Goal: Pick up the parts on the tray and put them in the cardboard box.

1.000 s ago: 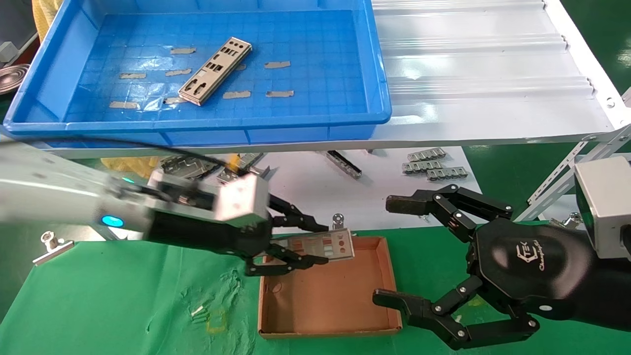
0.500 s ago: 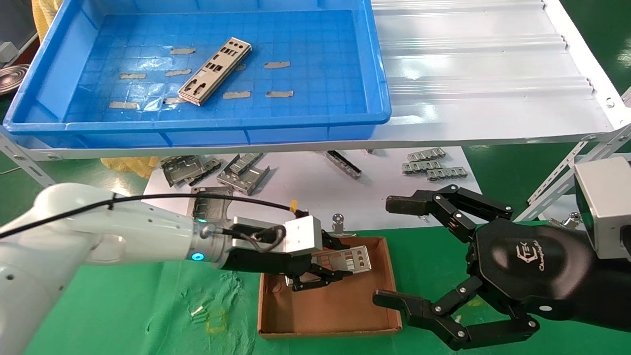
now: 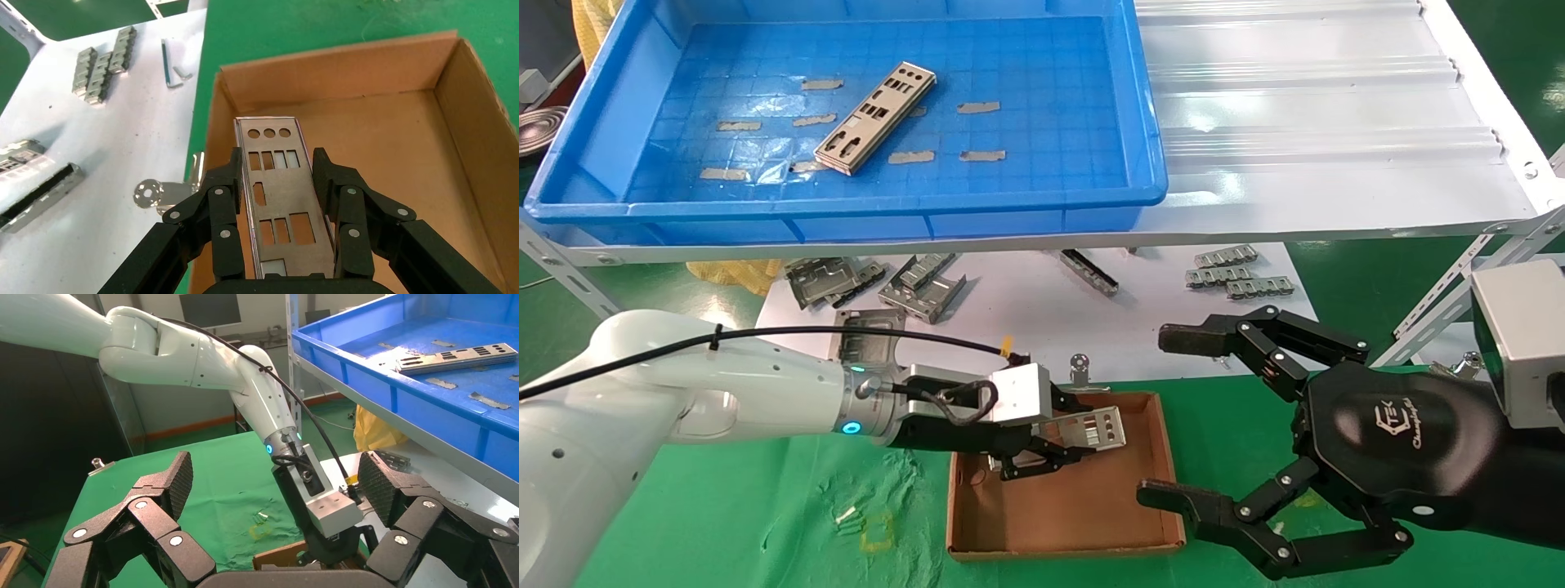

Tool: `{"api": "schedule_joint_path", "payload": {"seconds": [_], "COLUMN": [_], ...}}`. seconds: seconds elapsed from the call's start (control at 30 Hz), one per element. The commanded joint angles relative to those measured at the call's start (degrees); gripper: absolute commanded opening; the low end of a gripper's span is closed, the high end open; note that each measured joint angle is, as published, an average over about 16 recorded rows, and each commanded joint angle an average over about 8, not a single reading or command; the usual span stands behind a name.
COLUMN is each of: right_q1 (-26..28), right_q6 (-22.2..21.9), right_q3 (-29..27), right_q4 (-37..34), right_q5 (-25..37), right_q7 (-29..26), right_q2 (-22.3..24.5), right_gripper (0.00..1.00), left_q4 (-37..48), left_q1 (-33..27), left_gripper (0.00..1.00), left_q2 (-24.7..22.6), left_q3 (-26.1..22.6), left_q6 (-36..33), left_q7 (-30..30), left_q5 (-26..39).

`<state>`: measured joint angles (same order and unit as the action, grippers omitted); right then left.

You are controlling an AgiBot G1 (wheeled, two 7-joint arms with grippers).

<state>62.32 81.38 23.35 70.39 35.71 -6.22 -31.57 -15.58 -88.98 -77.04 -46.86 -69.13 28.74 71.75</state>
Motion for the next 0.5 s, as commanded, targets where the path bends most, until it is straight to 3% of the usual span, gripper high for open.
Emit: {"api": "schedule_joint_path", "payload": {"seconds": [0.03,0.07,0.5], "right_q1": [0.0,0.0,0.0], "right_q6": [0.0,0.0,0.0], "right_q3": [0.0,0.0,0.0], "right_q4": [0.0,0.0,0.0], "right_q5": [0.0,0.0,0.0], "right_q7": [0.0,0.0,0.0], "right_q2": [0.0,0.0,0.0], "right_gripper": [1.0,1.0,1.0], "left_q4": [0.36,0.43,0.71], "left_q1": [0.04,0.05,0.28], "left_gripper": [0.95,1.0,1.0], "left_q2": [-0.01,-0.02,-0.01], "left_q3": [-0.15,-0.21,-0.77], "left_q6": [0.05,0.22,0.22], "left_q7": [0.22,0.45,3.11], "left_q5": [-0.16,-0.2,-1.77]}}
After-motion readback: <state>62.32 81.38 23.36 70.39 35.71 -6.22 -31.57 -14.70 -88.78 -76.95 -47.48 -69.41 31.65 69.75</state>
